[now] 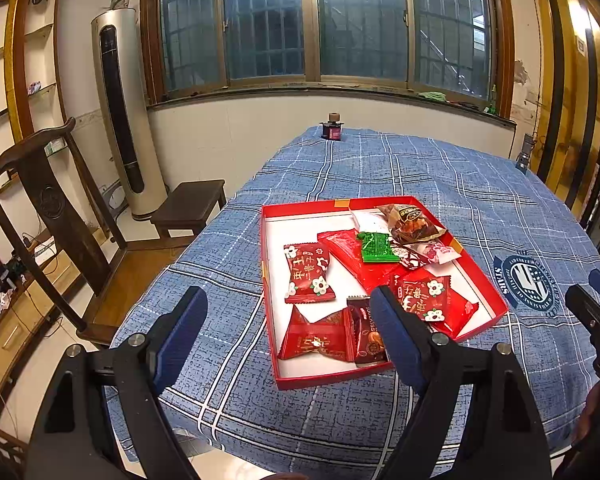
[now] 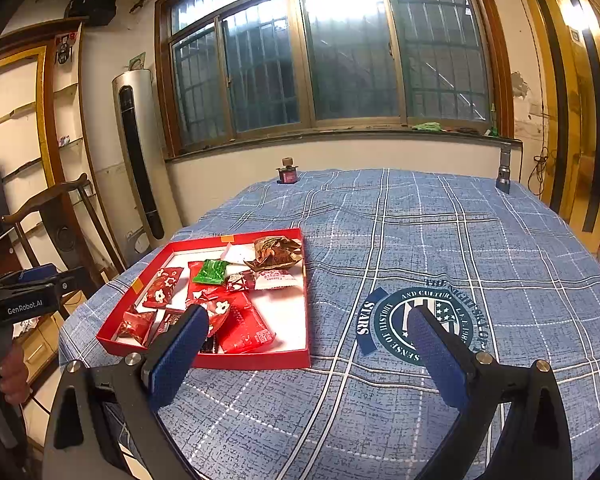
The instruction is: Organize snacks
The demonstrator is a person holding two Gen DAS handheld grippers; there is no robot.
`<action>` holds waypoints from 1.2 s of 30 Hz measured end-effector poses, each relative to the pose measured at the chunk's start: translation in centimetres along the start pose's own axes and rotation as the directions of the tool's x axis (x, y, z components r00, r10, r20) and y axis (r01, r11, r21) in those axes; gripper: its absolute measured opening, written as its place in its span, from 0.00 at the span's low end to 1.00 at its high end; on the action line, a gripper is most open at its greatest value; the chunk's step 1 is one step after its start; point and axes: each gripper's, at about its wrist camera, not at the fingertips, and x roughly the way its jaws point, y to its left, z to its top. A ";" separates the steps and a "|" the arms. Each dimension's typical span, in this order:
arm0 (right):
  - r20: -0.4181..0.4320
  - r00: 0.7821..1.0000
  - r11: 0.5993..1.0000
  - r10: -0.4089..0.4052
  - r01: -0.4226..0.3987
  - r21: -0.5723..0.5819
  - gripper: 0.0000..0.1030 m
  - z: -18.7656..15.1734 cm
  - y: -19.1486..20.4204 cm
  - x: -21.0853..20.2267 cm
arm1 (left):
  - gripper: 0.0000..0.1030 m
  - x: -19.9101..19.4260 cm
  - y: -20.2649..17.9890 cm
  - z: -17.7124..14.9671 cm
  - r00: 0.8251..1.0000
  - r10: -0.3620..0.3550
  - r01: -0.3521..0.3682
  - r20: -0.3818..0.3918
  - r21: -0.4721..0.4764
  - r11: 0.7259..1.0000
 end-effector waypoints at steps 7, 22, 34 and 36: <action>0.000 1.000 1.000 0.000 0.000 -0.006 0.98 0.0 0.2 0.1 | 0.82 0.1 0.3 -0.1 1.000 0.000 0.000 -0.006 -0.001 1.000; -0.008 1.000 1.000 0.001 -0.001 -0.009 0.98 -0.1 0.4 0.4 | 0.82 0.6 0.8 -0.3 1.000 0.000 0.000 -0.019 -0.007 1.000; -0.013 1.000 1.000 0.001 -0.001 -0.011 0.98 -0.2 0.5 0.5 | 0.82 0.9 1.2 -0.7 1.000 -0.001 0.000 -0.031 -0.014 1.000; -0.014 1.000 1.000 0.001 -0.001 -0.011 0.98 -0.3 0.5 0.5 | 0.82 1.0 1.3 -0.8 0.999 -0.002 0.001 -0.032 -0.015 1.000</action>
